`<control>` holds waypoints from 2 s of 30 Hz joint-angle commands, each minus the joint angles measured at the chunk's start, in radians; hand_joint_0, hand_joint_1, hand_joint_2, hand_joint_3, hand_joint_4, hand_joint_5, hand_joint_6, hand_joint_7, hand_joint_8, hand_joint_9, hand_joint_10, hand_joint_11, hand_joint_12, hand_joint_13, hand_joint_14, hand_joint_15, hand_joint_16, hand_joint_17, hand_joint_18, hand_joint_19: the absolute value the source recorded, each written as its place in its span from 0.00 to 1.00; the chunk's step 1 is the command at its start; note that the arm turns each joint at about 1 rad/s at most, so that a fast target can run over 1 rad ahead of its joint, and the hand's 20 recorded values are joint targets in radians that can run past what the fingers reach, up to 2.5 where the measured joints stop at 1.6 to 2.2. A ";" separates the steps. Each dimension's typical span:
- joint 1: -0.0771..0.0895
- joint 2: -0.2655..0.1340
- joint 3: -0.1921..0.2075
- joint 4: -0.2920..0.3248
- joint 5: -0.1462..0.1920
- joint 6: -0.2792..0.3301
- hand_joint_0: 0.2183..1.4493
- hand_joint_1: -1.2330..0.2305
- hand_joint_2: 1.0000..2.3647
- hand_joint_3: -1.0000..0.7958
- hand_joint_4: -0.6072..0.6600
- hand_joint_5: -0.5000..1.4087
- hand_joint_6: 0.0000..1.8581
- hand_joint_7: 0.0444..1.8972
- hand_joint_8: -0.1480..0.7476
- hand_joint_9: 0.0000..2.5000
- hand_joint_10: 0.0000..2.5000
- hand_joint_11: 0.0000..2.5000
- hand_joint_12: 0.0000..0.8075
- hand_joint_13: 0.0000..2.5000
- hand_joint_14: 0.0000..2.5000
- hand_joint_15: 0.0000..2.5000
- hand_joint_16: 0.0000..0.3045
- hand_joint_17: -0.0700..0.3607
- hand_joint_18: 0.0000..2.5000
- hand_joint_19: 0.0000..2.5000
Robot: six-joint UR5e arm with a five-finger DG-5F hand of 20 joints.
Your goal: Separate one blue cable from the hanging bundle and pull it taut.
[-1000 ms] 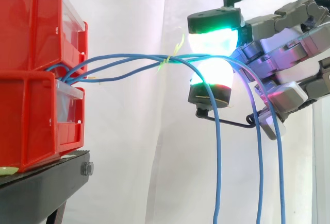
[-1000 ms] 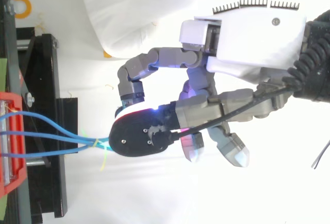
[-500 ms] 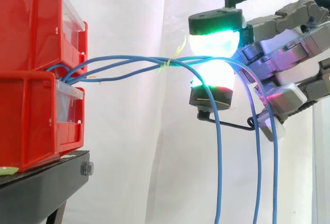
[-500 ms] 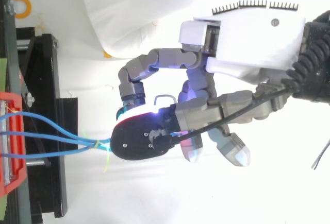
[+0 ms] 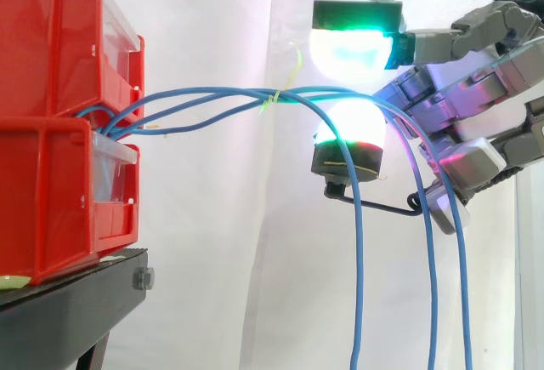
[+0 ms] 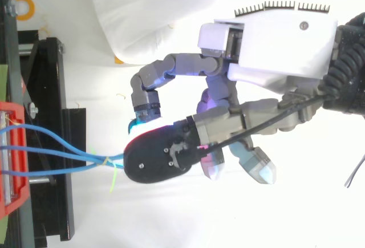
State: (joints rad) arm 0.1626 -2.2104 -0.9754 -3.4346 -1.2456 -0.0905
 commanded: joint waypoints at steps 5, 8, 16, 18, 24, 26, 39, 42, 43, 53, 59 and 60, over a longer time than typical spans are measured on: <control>0.000 0.000 0.000 0.000 0.000 0.000 0.28 0.42 0.00 0.28 0.62 0.33 0.27 0.72 0.39 0.84 0.01 0.21 0.37 0.56 0.01 0.22 0.26 0.57 0.43 0.19; 0.000 0.000 0.000 0.000 0.000 0.000 0.26 0.42 0.00 0.28 0.63 0.33 0.27 0.72 0.39 0.84 0.01 0.20 0.38 0.57 0.01 0.22 0.26 0.58 0.43 0.19; 0.000 0.000 0.000 0.000 0.000 0.003 0.30 0.37 0.00 0.28 0.63 0.33 0.27 0.72 0.38 0.83 0.01 0.21 0.37 0.56 0.01 0.22 0.25 0.56 0.43 0.19; 0.000 0.000 0.000 0.000 0.000 0.003 0.31 0.35 0.00 0.28 0.63 0.33 0.27 0.71 0.38 0.83 0.01 0.21 0.36 0.56 0.01 0.23 0.25 0.56 0.43 0.19; 0.000 0.000 -0.002 0.000 0.000 0.003 0.35 0.44 0.00 0.28 0.63 0.33 0.27 0.71 0.33 0.85 0.01 0.21 0.35 0.57 0.01 0.23 0.25 0.55 0.43 0.19; 0.000 0.000 -0.002 0.000 0.000 0.003 0.35 0.46 0.00 0.28 0.64 0.33 0.27 0.71 0.32 0.85 0.01 0.21 0.35 0.57 0.01 0.23 0.25 0.55 0.43 0.19; 0.000 0.000 -0.003 0.000 0.000 0.003 0.32 0.47 0.00 0.28 0.62 0.34 0.27 0.71 0.32 0.85 0.01 0.21 0.35 0.57 0.01 0.23 0.25 0.56 0.43 0.20; 0.000 0.000 -0.003 0.000 0.000 0.003 0.31 0.41 0.00 0.28 0.62 0.33 0.27 0.71 0.33 0.85 0.01 0.21 0.35 0.57 0.01 0.23 0.25 0.56 0.43 0.19; 0.000 0.000 -0.003 0.000 0.000 0.003 0.32 0.39 0.00 0.28 0.63 0.33 0.27 0.71 0.33 0.85 0.01 0.21 0.35 0.57 0.01 0.22 0.25 0.56 0.43 0.19; 0.000 0.000 -0.003 0.000 0.000 0.003 0.37 0.44 0.01 0.33 0.63 0.34 0.27 0.70 0.24 0.87 0.01 0.20 0.33 0.58 0.01 0.22 0.25 0.55 0.44 0.20; 0.000 0.000 -0.005 0.000 0.000 0.003 0.36 0.47 0.00 0.31 0.63 0.34 0.27 0.70 0.23 0.87 0.01 0.19 0.33 0.58 0.01 0.22 0.25 0.56 0.44 0.20; 0.000 0.001 -0.005 0.000 0.002 0.003 0.36 0.47 0.00 0.31 0.62 0.34 0.27 0.70 0.24 0.87 0.01 0.19 0.33 0.58 0.01 0.22 0.25 0.56 0.44 0.20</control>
State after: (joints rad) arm 0.1627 -2.2102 -0.9800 -3.4346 -1.2454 -0.0873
